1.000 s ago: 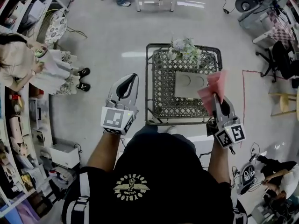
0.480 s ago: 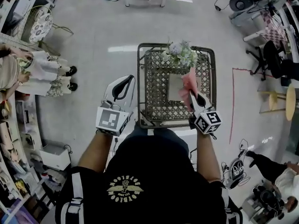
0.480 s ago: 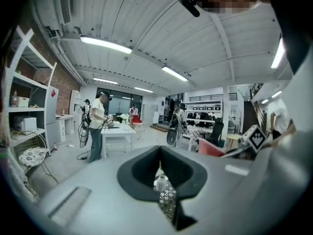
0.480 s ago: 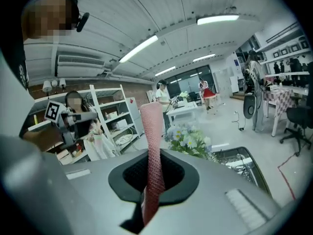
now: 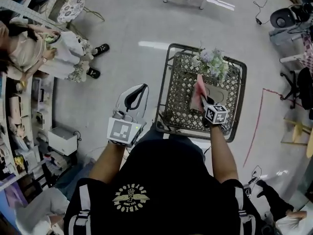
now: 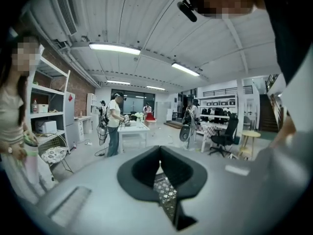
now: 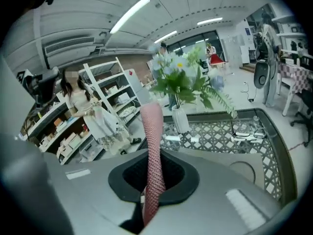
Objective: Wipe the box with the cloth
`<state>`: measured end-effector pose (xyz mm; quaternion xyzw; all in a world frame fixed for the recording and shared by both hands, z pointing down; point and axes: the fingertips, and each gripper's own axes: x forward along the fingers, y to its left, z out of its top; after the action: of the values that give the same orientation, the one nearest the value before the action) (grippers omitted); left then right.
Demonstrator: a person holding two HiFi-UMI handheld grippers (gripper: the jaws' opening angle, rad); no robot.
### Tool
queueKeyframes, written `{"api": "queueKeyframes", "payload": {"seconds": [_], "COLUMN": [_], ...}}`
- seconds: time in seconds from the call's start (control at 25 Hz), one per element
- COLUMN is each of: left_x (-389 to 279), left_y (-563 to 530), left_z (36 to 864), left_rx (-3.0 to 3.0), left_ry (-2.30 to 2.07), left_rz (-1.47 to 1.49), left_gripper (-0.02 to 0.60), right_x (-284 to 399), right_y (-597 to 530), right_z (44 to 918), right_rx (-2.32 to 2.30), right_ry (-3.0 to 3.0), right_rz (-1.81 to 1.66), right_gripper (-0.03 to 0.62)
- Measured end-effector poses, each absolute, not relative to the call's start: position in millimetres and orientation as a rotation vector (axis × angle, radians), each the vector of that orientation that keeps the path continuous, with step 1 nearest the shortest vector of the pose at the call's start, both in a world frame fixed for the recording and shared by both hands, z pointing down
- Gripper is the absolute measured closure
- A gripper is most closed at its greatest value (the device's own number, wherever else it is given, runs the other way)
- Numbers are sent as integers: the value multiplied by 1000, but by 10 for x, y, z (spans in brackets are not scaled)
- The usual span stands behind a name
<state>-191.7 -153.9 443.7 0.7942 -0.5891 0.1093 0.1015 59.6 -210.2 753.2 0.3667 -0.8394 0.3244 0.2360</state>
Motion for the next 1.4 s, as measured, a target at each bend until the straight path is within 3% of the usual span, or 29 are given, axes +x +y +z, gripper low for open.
{"api": "queueKeyframes", "payload": {"seconds": [0.48,1.4], "left_x": [-2314,-1121], "left_y": [-1049,-1164], "left_z": [4251,4312], "left_rx": [2169,2212], "left_ry": [-1984,-1930], "left_rz": [406,462], "left_gripper": [581,581], "right_x": [678,2630], "right_y": [-2295,-2368], "right_z": [8501,8739], "right_rx": [997,1149], "right_ry": [-2073,-1898], "right_rz": [1034,994], "right_gripper": [577,577]}}
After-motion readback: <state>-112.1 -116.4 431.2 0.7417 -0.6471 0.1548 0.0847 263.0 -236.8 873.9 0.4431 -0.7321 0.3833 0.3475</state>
